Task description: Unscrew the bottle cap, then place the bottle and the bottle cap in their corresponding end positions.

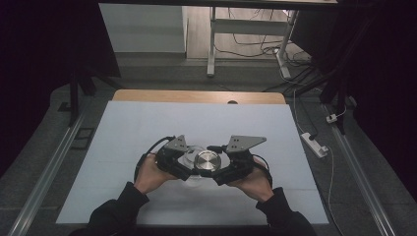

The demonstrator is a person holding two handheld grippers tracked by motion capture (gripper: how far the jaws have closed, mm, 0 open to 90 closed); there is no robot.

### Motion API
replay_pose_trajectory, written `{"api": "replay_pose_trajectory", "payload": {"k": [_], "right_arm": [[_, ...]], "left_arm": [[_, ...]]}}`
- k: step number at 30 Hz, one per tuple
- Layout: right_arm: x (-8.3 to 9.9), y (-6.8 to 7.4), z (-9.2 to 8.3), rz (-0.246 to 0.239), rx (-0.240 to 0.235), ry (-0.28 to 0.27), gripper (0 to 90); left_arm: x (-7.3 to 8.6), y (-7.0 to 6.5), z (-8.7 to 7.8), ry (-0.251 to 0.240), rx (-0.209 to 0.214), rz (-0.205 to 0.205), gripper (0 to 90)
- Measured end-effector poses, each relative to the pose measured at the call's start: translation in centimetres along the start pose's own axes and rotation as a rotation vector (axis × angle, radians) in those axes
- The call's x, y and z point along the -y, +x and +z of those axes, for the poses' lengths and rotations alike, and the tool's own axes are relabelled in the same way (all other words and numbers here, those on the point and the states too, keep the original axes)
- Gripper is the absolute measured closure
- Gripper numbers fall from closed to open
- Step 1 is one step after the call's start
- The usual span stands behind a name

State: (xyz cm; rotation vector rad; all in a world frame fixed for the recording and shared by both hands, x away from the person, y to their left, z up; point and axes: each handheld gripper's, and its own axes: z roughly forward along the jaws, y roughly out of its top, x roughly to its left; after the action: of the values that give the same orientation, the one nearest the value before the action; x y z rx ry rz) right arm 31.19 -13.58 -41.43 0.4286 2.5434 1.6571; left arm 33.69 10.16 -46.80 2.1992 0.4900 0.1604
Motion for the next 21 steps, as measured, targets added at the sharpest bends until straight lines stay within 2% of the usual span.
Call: {"api": "replay_pose_trajectory", "payload": {"k": [2,5,6,21], "right_arm": [[0.2,0.2,0.0,-0.001,-0.003,0.002,19.6],[0.3,0.4,0.1,-0.001,-0.001,0.008,19.6],[0.4,0.6,0.2,-0.005,-0.002,0.009,19.6],[1.6,1.6,0.9,-0.011,-0.007,0.029,19.6]], "left_arm": [[0.0,0.3,-0.1,-0.014,-0.014,-0.012,15.6],[-0.1,0.6,-0.3,-0.011,-0.027,-0.007,15.6],[-0.1,0.9,-0.4,-0.020,-0.036,-0.019,15.6],[-0.3,3.1,-0.5,-0.043,-0.081,-0.054,15.6]]}}
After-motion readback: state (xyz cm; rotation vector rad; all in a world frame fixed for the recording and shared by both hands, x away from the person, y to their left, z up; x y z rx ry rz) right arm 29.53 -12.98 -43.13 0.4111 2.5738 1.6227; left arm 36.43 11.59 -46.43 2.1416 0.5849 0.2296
